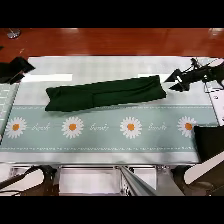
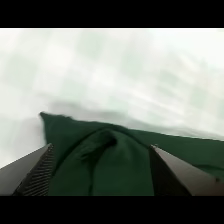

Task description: Fold the shirts.

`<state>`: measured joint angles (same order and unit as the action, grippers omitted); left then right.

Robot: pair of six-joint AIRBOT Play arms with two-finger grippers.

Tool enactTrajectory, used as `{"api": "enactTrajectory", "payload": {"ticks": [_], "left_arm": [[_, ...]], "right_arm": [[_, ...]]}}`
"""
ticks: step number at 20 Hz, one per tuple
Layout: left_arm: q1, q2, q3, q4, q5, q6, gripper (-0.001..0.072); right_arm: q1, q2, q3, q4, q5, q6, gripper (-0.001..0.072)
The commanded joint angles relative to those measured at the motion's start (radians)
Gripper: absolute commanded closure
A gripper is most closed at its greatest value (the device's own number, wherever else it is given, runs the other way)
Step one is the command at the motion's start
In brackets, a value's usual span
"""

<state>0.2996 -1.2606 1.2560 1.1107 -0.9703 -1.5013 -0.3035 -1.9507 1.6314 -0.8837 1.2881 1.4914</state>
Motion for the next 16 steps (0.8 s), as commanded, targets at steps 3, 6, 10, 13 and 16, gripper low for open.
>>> {"api": "enactTrajectory", "payload": {"ticks": [3,6,10,13,16], "left_arm": [[-0.135,0.045,-0.012,-0.080,0.062,0.049,0.0011],[-0.228,0.032,-0.012,-0.110,0.100,0.050,0.0011],[-0.330,0.029,-0.012,-0.110,0.095,0.056,0.0665],[-0.430,0.028,-0.013,-0.109,0.058,0.209,0.0682],[-0.556,0.009,-0.012,-0.105,0.056,0.207,0.0683]], "right_arm": [[0.095,-0.055,0.023,0.021,0.014,-0.011,0.0124],[0.140,-0.053,0.039,0.021,0.019,-0.021,0.0424],[0.131,-0.011,0.079,-0.014,0.092,-0.033,0.0693],[0.129,0.142,0.024,-0.241,0.119,-0.051,0.0694],[0.109,0.411,-0.182,-0.240,0.036,-0.074,0.0694]]}}
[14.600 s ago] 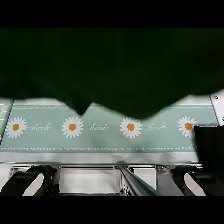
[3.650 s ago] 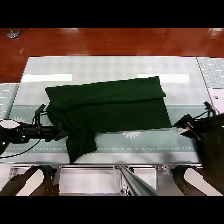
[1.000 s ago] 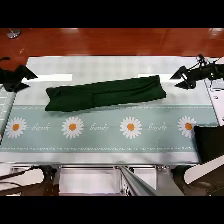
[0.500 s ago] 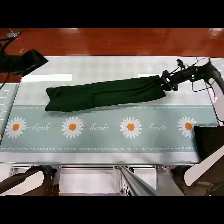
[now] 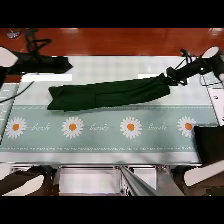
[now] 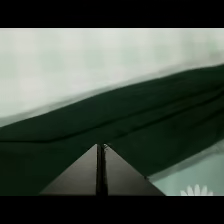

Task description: Fold the shirts.

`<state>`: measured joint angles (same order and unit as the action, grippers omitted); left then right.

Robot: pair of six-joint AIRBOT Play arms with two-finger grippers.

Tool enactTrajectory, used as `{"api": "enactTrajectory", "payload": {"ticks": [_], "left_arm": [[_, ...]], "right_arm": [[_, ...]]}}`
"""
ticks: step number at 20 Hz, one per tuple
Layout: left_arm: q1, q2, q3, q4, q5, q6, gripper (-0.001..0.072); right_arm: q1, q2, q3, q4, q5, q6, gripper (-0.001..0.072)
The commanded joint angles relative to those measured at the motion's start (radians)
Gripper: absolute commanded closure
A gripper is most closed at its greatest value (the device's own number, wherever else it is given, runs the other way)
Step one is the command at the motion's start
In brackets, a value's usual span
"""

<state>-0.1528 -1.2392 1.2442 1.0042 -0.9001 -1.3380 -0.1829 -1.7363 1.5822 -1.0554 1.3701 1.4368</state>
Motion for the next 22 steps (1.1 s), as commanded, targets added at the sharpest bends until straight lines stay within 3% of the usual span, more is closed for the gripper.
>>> {"api": "enactTrajectory", "payload": {"ticks": [1,3,6,10,11,14,18,20,22], "left_arm": [[-0.155,-0.026,0.000,0.036,-0.004,0.042,0.0683],[-0.263,-0.069,0.000,0.119,0.051,-0.053,0.0683],[-0.411,-0.184,0.052,0.122,0.093,-0.147,0.0683],[-0.574,-0.385,0.202,0.122,0.101,-0.198,0.0683],[-0.597,-0.436,0.232,0.109,0.103,-0.202,0.0682],[-0.643,-0.561,0.279,-0.123,0.104,-0.203,0.0683],[-0.713,-0.668,0.282,-0.266,0.082,-0.197,0.0682],[-0.737,-0.695,0.286,-0.396,0.099,-0.134,0.0683],[-0.734,-0.692,0.307,-0.422,0.076,-0.121,0.0683]], "right_arm": [[-0.020,0.288,-0.209,-0.068,-0.055,-0.025,0.0694],[-0.036,0.476,-0.365,-0.068,-0.053,-0.027,0.0694],[-0.047,0.739,-0.555,-0.052,-0.042,0.005,0.0693],[-0.046,0.964,-0.654,0.044,-0.026,0.051,0.0693],[-0.046,0.989,-0.653,0.067,-0.019,0.051,0.0693],[-0.046,1.017,-0.653,0.091,-0.001,0.051,0.0694],[-0.004,1.017,-0.653,0.097,-0.035,0.044,0.0693],[0.056,1.017,-0.653,0.095,-0.055,0.045,0.0693],[0.095,1.017,-0.653,0.089,-0.079,0.054,0.0693]]}}
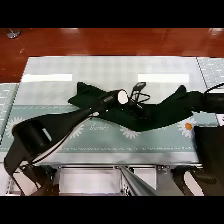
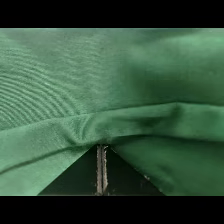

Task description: Fold the shirts.

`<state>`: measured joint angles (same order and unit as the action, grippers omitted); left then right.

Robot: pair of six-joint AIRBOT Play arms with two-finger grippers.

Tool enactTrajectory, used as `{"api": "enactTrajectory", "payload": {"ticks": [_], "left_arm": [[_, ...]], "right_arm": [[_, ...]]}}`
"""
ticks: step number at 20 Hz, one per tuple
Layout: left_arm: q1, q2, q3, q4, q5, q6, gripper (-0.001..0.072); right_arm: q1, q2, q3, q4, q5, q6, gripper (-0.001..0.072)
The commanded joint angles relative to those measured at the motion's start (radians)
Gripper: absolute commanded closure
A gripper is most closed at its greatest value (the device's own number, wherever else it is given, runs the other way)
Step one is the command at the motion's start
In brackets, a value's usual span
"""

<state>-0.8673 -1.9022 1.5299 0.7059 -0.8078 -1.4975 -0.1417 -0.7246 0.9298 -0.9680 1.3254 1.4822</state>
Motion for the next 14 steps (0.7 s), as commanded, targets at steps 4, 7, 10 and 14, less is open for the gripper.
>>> {"api": "enactTrajectory", "payload": {"ticks": [4,7,10,14], "left_arm": [[0.133,0.001,0.108,-0.124,-0.136,0.005,0.0683],[0.305,0.087,0.114,-0.100,-0.199,-0.005,0.0683],[0.508,0.187,0.114,-0.092,-0.282,-0.015,0.0682],[0.769,0.364,0.113,0.098,-0.425,-0.014,0.0682]], "right_arm": [[0.062,0.005,-0.001,-0.002,-0.090,0.044,0.0693],[0.063,0.002,-0.001,0.066,-0.108,0.043,0.0693],[0.145,-0.007,0.005,0.132,-0.178,0.044,0.0693],[0.357,-0.159,0.111,0.129,-0.324,0.082,0.0693]]}}
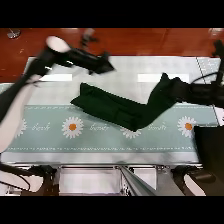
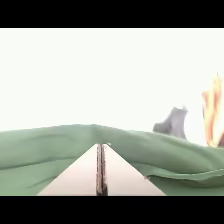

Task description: Fold the shirts.

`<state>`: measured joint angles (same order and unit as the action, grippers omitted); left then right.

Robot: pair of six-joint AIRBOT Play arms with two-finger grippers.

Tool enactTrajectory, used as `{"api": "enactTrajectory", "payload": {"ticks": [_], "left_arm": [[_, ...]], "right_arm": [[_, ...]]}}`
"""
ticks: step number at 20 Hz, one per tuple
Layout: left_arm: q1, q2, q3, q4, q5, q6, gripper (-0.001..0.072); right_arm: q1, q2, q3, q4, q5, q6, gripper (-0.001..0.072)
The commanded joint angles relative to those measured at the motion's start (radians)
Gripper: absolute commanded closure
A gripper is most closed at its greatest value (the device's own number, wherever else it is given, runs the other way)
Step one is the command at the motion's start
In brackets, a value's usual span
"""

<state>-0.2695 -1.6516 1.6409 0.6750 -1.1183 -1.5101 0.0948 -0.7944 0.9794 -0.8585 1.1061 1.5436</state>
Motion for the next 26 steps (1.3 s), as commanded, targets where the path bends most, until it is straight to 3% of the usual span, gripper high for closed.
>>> {"api": "enactTrajectory", "payload": {"ticks": [1,3,8,11,17,18,19,20,23,26], "left_arm": [[0.229,0.175,0.000,0.213,-0.143,-0.002,0.0683],[0.320,0.319,-0.031,0.342,-0.143,-0.003,0.0682],[0.395,0.771,-0.265,0.371,-0.003,0.055,0.0682],[0.395,0.981,-0.475,0.373,0.002,0.077,0.0681],[0.395,1.151,-0.878,0.347,0.111,0.021,0.0682],[0.395,1.147,-0.926,0.320,0.137,0.021,0.0681],[0.394,1.140,-0.973,0.295,0.164,0.021,0.0682],[0.394,1.133,-1.011,0.255,0.189,0.020,0.0681],[0.394,1.120,-1.052,0.161,0.198,0.021,0.0681],[0.394,1.122,-1.052,0.162,0.198,0.021,0.0681]], "right_arm": [[0.174,-0.167,0.117,0.020,-0.123,0.020,0.0693],[0.269,-0.345,0.246,0.019,-0.142,0.016,0.0693],[0.425,-0.796,0.596,0.027,-0.119,0.036,0.0693],[0.477,-0.991,0.760,0.057,-0.100,0.068,0.0693],[0.531,-1.188,0.932,0.071,-0.081,0.125,0.0692],[0.533,-1.208,0.951,0.097,-0.105,0.134,0.0655],[0.529,-1.224,0.958,0.182,-0.137,0.144,0.0339],[0.512,-1.228,0.958,0.310,-0.171,0.121,0.0078],[0.385,-1.196,0.964,0.554,-0.179,0.041,0.0088],[0.184,-1.099,0.964,0.544,0.076,-0.013,0.0088]]}}
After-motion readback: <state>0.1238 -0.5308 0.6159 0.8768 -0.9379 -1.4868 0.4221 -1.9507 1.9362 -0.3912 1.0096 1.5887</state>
